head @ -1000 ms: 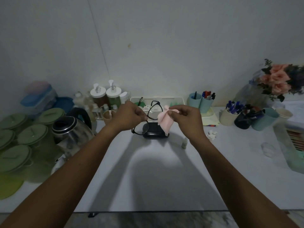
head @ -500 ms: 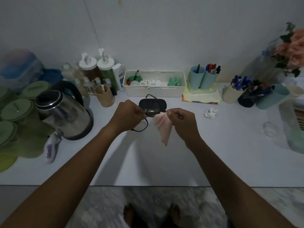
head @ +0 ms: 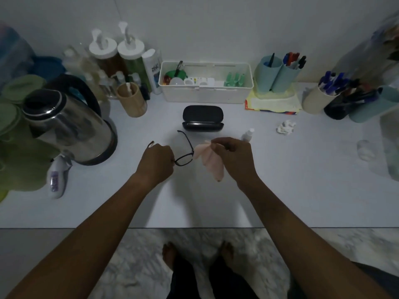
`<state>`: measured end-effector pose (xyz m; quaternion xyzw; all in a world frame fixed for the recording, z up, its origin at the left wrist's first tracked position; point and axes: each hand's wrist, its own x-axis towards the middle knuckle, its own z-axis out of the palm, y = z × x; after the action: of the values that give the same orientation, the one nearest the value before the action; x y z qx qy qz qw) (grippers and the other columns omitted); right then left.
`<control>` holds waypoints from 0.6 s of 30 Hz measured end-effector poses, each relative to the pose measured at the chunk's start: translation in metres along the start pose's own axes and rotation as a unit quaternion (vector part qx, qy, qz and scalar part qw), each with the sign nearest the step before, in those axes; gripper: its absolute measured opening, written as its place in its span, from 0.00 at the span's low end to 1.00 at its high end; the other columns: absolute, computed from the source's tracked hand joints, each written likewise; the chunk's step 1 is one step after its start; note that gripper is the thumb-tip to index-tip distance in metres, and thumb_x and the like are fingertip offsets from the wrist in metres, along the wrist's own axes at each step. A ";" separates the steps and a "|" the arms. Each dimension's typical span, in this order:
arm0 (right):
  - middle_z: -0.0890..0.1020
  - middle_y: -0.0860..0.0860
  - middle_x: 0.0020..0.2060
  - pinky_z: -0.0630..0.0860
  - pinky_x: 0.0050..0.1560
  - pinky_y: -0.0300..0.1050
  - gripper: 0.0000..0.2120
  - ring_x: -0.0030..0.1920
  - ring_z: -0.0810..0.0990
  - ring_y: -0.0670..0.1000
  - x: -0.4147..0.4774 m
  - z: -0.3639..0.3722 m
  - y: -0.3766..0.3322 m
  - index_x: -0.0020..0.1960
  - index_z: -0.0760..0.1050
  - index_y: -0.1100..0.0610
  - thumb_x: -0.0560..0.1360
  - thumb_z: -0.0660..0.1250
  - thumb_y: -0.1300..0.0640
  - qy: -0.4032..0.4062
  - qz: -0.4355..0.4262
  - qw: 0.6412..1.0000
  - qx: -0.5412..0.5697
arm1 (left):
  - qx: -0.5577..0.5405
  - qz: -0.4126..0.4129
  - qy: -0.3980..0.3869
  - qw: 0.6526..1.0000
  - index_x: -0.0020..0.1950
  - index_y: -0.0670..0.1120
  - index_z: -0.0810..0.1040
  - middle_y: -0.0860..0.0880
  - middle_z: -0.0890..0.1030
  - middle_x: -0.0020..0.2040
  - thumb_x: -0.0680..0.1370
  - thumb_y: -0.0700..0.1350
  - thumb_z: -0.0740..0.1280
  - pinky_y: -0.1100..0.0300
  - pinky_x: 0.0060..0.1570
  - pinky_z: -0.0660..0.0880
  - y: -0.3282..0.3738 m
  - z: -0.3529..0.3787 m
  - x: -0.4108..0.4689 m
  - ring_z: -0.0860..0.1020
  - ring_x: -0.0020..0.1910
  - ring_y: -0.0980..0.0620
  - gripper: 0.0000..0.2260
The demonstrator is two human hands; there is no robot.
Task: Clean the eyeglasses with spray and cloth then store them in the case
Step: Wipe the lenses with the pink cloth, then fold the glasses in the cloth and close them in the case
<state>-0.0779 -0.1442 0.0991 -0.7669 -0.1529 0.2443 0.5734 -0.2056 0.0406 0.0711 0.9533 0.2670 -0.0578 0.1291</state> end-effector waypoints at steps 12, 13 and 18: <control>0.87 0.44 0.42 0.82 0.49 0.45 0.07 0.46 0.85 0.46 0.005 0.034 0.040 0.47 0.85 0.48 0.74 0.74 0.60 0.016 0.041 0.999 0.008 | 0.075 0.046 -0.030 0.996 0.37 0.43 0.85 0.44 0.82 0.34 0.76 0.39 0.68 0.51 0.39 0.79 -0.045 0.035 0.001 0.79 0.37 0.45 0.09; 0.87 0.44 0.43 0.82 0.49 0.45 0.07 0.47 0.85 0.47 0.005 0.035 0.040 0.48 0.85 0.49 0.74 0.74 0.60 0.016 0.040 0.999 0.008 | 0.066 0.041 -0.030 0.997 0.40 0.43 0.85 0.44 0.83 0.36 0.75 0.42 0.68 0.50 0.41 0.78 -0.045 0.034 0.001 0.80 0.39 0.45 0.08; 0.87 0.50 0.44 0.83 0.52 0.55 0.06 0.47 0.85 0.51 0.003 0.034 0.037 0.48 0.86 0.53 0.74 0.73 0.61 0.021 0.041 0.998 0.034 | -0.085 0.014 0.030 0.996 0.52 0.42 0.85 0.43 0.86 0.50 0.70 0.57 0.68 0.48 0.54 0.78 -0.018 0.013 -0.010 0.82 0.53 0.43 0.21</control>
<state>-0.0956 -0.1257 0.0558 -0.7576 -0.1014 0.2565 0.5916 -0.2239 0.0476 0.0568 0.9437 0.2617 -0.0041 0.2022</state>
